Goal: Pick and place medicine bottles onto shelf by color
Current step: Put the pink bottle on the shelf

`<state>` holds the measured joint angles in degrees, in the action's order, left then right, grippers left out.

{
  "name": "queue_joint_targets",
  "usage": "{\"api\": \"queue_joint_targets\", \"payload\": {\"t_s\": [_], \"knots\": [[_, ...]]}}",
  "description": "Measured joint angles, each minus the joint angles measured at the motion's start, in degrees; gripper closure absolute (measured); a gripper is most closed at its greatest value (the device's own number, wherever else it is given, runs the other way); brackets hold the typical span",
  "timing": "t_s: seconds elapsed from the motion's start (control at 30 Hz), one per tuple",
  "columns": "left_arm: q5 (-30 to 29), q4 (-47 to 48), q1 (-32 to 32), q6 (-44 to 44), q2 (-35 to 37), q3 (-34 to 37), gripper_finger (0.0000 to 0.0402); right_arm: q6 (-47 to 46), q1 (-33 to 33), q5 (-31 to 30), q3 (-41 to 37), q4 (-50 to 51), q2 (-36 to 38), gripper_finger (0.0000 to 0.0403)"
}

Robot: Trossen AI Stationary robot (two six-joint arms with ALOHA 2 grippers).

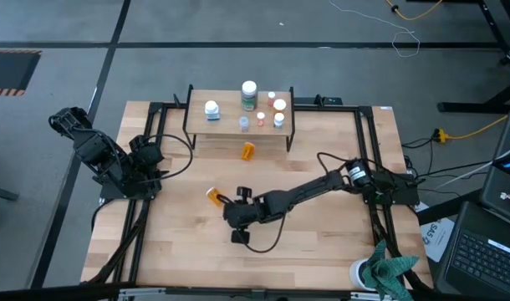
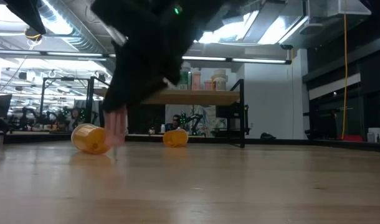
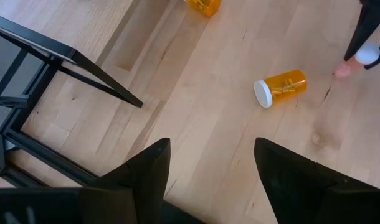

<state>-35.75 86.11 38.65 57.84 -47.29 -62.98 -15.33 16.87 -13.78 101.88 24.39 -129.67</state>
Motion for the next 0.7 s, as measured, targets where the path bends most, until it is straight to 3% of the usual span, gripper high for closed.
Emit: {"api": "queue_joint_targets", "payload": {"t_s": [0.47,0.57,0.7], "knots": [[-1.0,0.0,0.0,1.9,0.0,0.0,0.0174,16.9,-12.1,-4.1,31.7,26.6,0.3,0.0289],[-1.2,0.0,0.0,2.1,0.0,0.0,0.0174,19.2,-16.3,-4.0,32.6,25.4,1.3,0.0289],[-2.3,0.0,0.0,2.1,0.0,0.0,0.0174,20.0,-22.4,1.9,31.9,25.9,1.7,0.0289]]}}
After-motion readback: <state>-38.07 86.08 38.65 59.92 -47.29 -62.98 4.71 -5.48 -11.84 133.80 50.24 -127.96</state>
